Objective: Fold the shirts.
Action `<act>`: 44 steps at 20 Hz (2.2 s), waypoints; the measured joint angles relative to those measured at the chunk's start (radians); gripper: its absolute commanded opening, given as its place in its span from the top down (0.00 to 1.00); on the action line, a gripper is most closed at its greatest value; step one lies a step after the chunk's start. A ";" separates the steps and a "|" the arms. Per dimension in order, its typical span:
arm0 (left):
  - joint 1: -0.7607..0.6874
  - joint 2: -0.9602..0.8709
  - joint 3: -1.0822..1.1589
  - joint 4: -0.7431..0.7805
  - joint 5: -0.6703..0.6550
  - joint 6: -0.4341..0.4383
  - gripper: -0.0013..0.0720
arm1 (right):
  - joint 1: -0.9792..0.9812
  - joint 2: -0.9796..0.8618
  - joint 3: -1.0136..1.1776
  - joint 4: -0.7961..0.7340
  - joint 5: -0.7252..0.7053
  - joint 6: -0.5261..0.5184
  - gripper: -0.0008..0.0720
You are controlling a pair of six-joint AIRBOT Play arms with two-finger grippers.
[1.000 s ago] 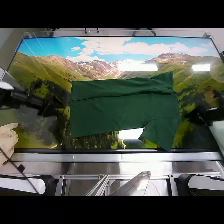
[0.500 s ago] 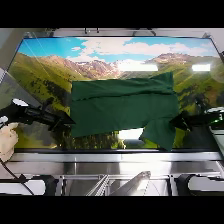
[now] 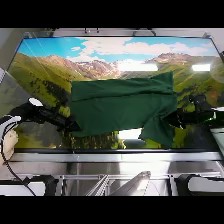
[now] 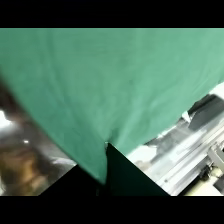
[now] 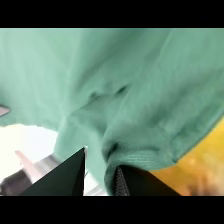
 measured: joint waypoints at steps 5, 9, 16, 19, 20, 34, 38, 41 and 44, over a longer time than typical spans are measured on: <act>0.049 0.002 0.000 -0.014 -0.086 0.013 0.96 | -0.083 0.043 0.000 -0.047 0.117 0.002 0.96; 0.132 0.002 0.000 -0.015 -0.109 0.017 0.95 | -0.174 0.102 -0.004 -0.129 0.151 0.047 0.96; 0.285 0.002 0.000 -0.016 -0.172 0.032 0.95 | -0.216 0.232 -0.007 -0.314 0.191 0.166 0.96; 0.352 0.002 0.001 -0.026 -0.209 0.027 0.96 | -0.221 0.282 -0.008 -0.336 0.204 0.193 0.96; 0.365 0.002 0.005 -0.037 -0.222 0.024 0.96 | -0.222 0.294 -0.008 -0.307 0.204 0.191 0.96; 0.181 -0.278 0.740 -0.223 -0.311 -0.121 0.97 | -0.021 0.056 0.285 0.052 -0.171 0.116 0.96; 0.162 -0.475 0.949 -0.203 -0.313 -0.163 0.96 | 0.028 -0.106 0.378 0.061 -0.256 0.096 0.96; 0.160 -0.569 1.063 -0.166 -0.337 -0.183 0.01 | 0.046 -0.156 0.403 0.056 -0.271 0.032 0.42; 0.158 -0.607 1.168 -0.162 -0.385 -0.193 0.01 | 0.023 -0.143 0.433 0.013 -0.198 -0.004 0.05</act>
